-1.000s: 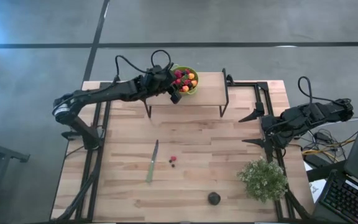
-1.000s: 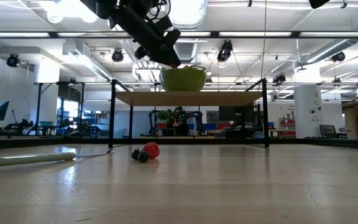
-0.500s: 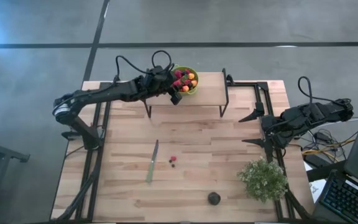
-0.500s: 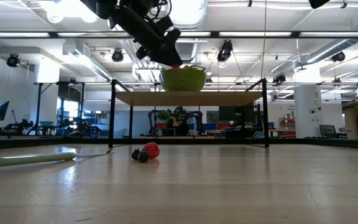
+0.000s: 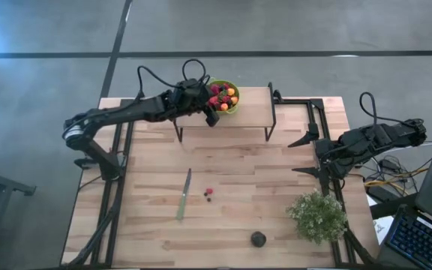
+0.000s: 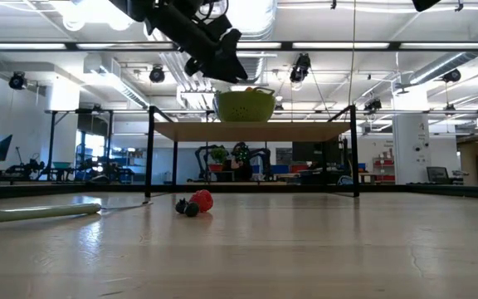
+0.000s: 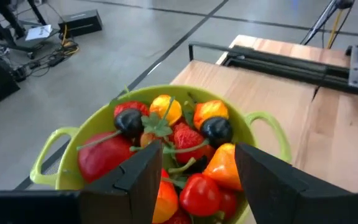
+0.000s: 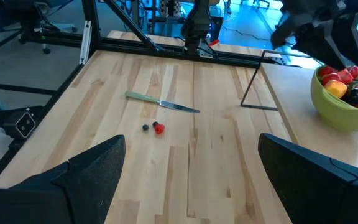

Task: Pick & Place Fruit
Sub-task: Put the raspberry into the green colander on the shelf

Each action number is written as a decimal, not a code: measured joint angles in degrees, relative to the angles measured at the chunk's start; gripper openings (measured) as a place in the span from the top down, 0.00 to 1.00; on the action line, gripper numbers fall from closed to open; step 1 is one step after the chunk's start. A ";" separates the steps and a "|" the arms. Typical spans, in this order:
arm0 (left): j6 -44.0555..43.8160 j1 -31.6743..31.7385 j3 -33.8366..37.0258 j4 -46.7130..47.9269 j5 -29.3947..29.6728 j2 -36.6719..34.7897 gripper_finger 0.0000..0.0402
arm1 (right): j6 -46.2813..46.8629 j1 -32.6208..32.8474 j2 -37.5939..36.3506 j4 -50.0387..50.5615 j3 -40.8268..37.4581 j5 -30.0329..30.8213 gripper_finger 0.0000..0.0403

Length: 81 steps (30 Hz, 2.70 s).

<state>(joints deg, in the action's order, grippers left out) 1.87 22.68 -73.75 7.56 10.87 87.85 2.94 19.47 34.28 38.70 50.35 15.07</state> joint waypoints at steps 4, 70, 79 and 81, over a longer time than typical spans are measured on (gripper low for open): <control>-0.17 -0.06 -0.63 -0.05 -3.40 -0.15 0.48 | 0.00 0.00 0.00 0.01 -0.02 -0.01 0.10; -7.50 -35.16 20.23 7.67 -1.56 -2.29 0.50 | 0.00 0.00 0.00 0.00 -0.01 -0.01 0.10; -7.50 -36.86 23.19 1.94 0.88 -2.03 0.50 | 0.00 0.00 0.04 0.02 -0.02 -0.02 0.10; -7.58 -37.21 23.95 1.04 1.21 -2.04 0.50 | 0.00 0.01 0.04 0.00 0.00 -0.02 0.10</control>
<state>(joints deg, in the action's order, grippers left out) -5.71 -14.53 -49.80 8.60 12.08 85.81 2.94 19.47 34.33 38.70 50.35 15.05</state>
